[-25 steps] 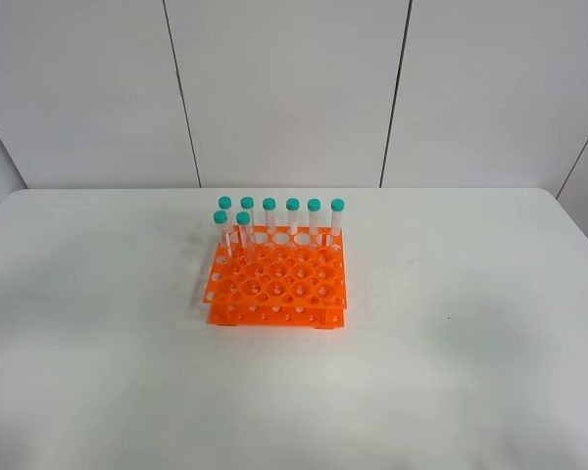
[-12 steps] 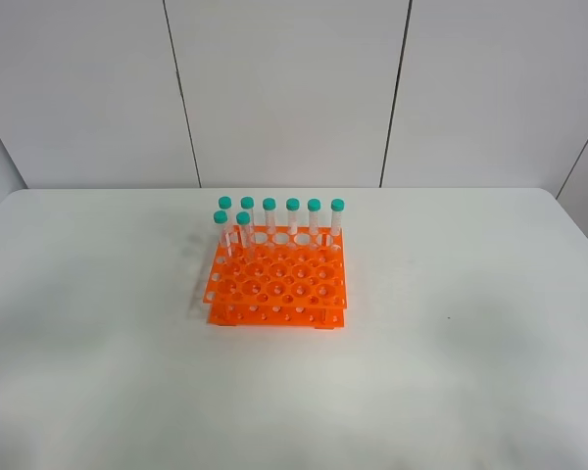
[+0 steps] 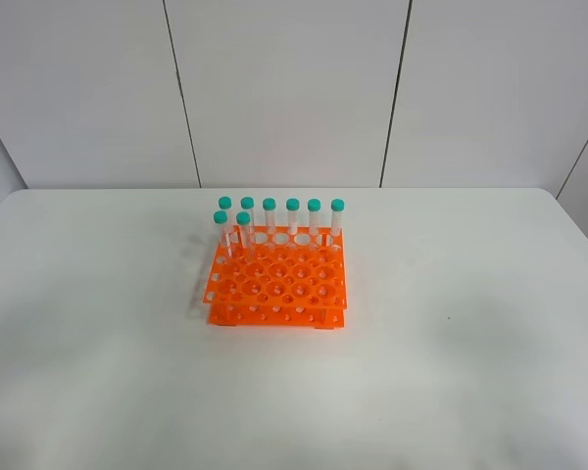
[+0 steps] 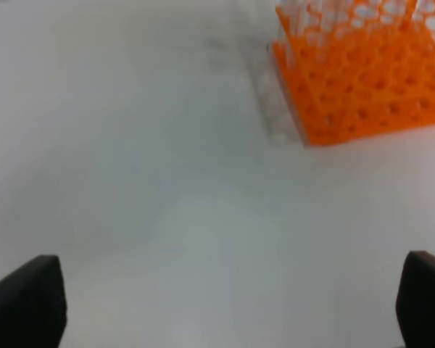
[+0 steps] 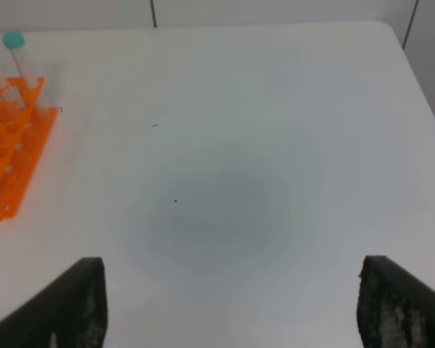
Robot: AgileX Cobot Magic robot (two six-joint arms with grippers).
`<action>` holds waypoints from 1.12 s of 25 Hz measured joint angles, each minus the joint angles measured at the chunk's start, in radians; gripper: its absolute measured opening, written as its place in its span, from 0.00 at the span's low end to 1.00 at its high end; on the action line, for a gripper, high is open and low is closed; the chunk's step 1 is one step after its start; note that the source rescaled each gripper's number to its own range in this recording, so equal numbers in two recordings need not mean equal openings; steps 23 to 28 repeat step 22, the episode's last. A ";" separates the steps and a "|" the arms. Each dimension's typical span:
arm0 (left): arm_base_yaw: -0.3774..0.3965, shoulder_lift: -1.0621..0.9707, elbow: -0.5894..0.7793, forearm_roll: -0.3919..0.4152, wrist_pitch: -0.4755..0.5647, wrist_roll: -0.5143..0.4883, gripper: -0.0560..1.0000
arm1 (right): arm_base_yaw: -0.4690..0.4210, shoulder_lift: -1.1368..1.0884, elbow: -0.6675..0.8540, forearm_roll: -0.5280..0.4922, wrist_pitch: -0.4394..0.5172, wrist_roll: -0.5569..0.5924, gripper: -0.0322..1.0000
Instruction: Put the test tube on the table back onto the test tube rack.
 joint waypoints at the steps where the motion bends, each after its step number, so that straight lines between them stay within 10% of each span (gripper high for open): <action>1: 0.000 -0.001 0.000 0.000 0.000 0.000 1.00 | 0.000 0.000 0.000 0.000 0.000 0.000 0.86; 28: 0.000 -0.002 0.000 0.000 0.000 -0.002 1.00 | 0.000 0.000 0.000 0.000 0.000 0.003 0.86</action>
